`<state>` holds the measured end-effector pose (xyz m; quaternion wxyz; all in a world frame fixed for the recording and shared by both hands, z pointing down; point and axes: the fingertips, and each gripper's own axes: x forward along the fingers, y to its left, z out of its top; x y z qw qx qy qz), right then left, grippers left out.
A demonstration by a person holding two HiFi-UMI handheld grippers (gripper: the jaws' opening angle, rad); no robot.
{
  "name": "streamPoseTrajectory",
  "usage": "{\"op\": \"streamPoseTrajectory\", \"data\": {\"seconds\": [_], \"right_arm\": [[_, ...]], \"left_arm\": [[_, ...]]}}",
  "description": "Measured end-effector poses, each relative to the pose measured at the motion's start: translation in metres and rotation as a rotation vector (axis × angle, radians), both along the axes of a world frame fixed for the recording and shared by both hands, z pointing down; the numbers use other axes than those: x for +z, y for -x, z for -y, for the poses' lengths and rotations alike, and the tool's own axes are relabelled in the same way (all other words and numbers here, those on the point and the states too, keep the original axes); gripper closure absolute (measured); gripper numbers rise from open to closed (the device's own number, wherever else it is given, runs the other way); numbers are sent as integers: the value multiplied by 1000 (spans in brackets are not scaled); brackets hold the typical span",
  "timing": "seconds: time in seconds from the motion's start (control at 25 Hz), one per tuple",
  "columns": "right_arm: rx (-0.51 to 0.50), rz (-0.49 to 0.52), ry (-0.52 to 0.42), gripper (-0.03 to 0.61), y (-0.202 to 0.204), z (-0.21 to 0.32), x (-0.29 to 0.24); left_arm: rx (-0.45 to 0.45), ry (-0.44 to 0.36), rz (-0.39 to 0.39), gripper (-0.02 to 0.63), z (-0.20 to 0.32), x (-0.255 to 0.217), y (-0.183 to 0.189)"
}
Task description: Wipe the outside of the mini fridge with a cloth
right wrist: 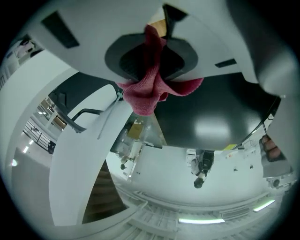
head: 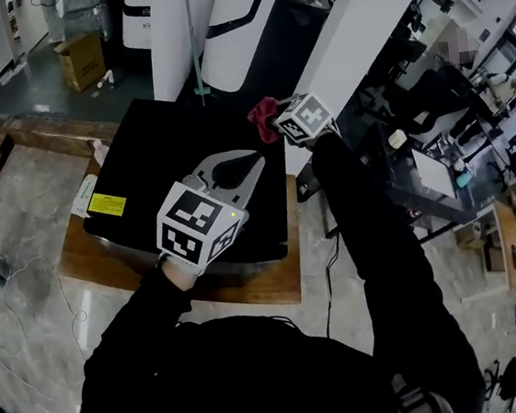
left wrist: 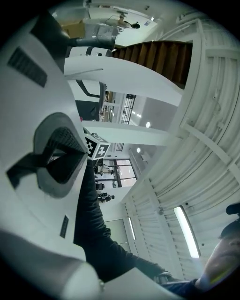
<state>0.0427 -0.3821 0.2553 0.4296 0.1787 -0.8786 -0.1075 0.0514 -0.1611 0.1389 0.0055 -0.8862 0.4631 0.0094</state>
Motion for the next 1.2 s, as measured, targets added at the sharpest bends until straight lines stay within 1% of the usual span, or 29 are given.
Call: {"op": "streamPoseTrajectory", "data": {"seconds": [0.12, 0.2, 0.24, 0.36, 0.6, 0.72, 0.88, 1.04, 1.2], "right_arm": [[24, -63, -16, 523, 14, 3, 17], [24, -85, -33, 526, 23, 0, 20], [25, -84, -25, 528, 26, -4, 20], [31, -37, 29, 529, 32, -23, 21], [45, 29, 65, 529, 49, -69, 22], [28, 34, 89, 529, 46, -99, 21], [-10, -1, 138, 529, 39, -152, 25], [-57, -44, 141, 529, 30, -198, 32], [-107, -61, 157, 529, 22, -244, 32]], "left_arm": [[2, -14, 26, 609, -7, 3, 18], [13, -22, 23, 609, -16, 2, 32], [18, -24, 22, 609, -21, 2, 39], [39, -15, 10, 609, -34, 8, 57], [102, 20, -17, 609, -46, 27, 78], [114, 17, -19, 609, -53, 33, 74], [110, 8, -27, 609, -75, 36, 61], [91, 5, -25, 609, -94, 46, 43], [64, 16, -12, 609, -121, 49, 25]]}}
